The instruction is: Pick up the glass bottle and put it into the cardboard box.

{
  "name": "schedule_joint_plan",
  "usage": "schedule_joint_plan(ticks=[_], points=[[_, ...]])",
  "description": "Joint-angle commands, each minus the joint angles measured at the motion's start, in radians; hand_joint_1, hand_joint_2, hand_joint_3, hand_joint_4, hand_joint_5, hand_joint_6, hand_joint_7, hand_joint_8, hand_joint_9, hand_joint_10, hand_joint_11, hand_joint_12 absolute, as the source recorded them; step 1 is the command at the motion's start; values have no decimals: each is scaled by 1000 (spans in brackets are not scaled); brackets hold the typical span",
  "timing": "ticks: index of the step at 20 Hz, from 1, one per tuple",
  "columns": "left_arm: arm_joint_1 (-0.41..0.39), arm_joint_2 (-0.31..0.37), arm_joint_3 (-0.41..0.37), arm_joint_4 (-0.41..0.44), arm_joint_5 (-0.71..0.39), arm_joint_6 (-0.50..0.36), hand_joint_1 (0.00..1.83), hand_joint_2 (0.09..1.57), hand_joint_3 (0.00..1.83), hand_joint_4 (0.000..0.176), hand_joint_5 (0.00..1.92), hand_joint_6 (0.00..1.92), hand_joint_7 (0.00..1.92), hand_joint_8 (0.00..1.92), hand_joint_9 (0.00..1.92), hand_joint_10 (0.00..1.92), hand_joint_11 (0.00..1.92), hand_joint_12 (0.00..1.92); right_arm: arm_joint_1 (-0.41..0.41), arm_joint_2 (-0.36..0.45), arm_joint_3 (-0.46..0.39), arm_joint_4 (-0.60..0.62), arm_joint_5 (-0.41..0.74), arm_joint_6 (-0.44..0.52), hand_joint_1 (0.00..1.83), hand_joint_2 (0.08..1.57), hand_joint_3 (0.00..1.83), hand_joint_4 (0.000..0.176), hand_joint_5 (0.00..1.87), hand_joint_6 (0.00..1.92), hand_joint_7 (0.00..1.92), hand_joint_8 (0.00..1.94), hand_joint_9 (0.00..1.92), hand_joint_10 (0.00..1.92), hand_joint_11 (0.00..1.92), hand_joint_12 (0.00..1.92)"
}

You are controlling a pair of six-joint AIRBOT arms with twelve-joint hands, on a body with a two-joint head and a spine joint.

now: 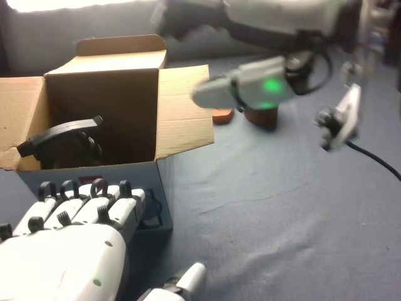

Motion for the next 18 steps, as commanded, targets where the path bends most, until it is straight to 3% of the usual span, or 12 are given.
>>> schedule_joint_plan(ticks=[1,3,5,6,7,8,9,11,12,15,16,18], points=[[-27,-3,-1,83,-57,10,153,1222,0,0,300,39,231,18,158,20,0,441,2,24,-39,156,77,-146,466,1238,0,0,51,1009,247,731,82,1115,0,1604],[-60,-13,8,90,-57,41,159,1224,0,0,412,39,305,10,195,15,0,480,3,63,-98,433,84,-467,405,1277,0,0,79,1120,268,825,128,1171,0,1699],[-56,-15,25,162,-57,42,201,1231,0,0,611,105,532,46,410,80,0,833,-3,97,-139,514,112,-501,362,1339,0,0,400,1345,489,1197,370,1448,78,1908],[-51,-12,36,204,-57,43,229,1239,0,0,664,230,688,132,480,496,89,1287,-19,108,-164,515,146,-526,382,1354,0,0,533,1409,634,1299,524,1576,278,1918],[-40,-12,44,244,-57,42,251,1238,0,0,634,422,719,274,440,883,176,1502,-31,113,-182,515,159,-580,395,1361,0,0,578,1436,696,1343,600,1638,384,1920],[-31,-10,49,272,-57,37,322,1253,3,0,607,781,677,859,496,1385,382,1777,-45,115,-195,516,171,-635,664,1331,70,103,558,1637,801,1440,743,1731,596,1921],[-23,-6,53,301,-57,38,357,1263,4,0,577,1017,624,1209,521,1611,460,1892,-59,116,-205,534,183,-707,715,1258,241,161,555,1701,839,1534,822,1788,724,1921],[-17,0,63,344,-57,43,363,1267,3,0,544,1133,588,1355,517,1693,480,1920,-55,126,-236,812,192,-997,736,1138,496,175,572,1744,847,1573,851,1801,767,1921],[-15,1,68,361,-57,43,476,1318,18,0,786,1480,878,1615,804,1827,746,1921,-51,135,-258,966,231,-1117,518,1192,458,0,845,1721,1050,1647,1076,1838,1058,1921],[-18,2,84,403,-57,39,562,1339,17,0,929,1757,1021,1797,980,1920,932,1921,-54,150,-348,1198,359,-1405,447,1308,286,0,1026,1730,1174,1708,1193,1884,1236,1921],[-21,2,89,411,-57,35,711,1349,17,0,1037,1888,1159,1896,1182,1921,1145,1921,-61,150,-396,1283,423,-1535,565,1372,311,0,1091,1805,1265,1807,1288,1914,1335,1921],[-7,-2,97,425,-56,12,803,1355,15,0,1073,1920,1218,1920,1268,1921,1248,1921,-66,150,-437,1342,461,-1586,638,1382,344,0,1127,1882,1306,1894,1358,1921,1411,1921]])
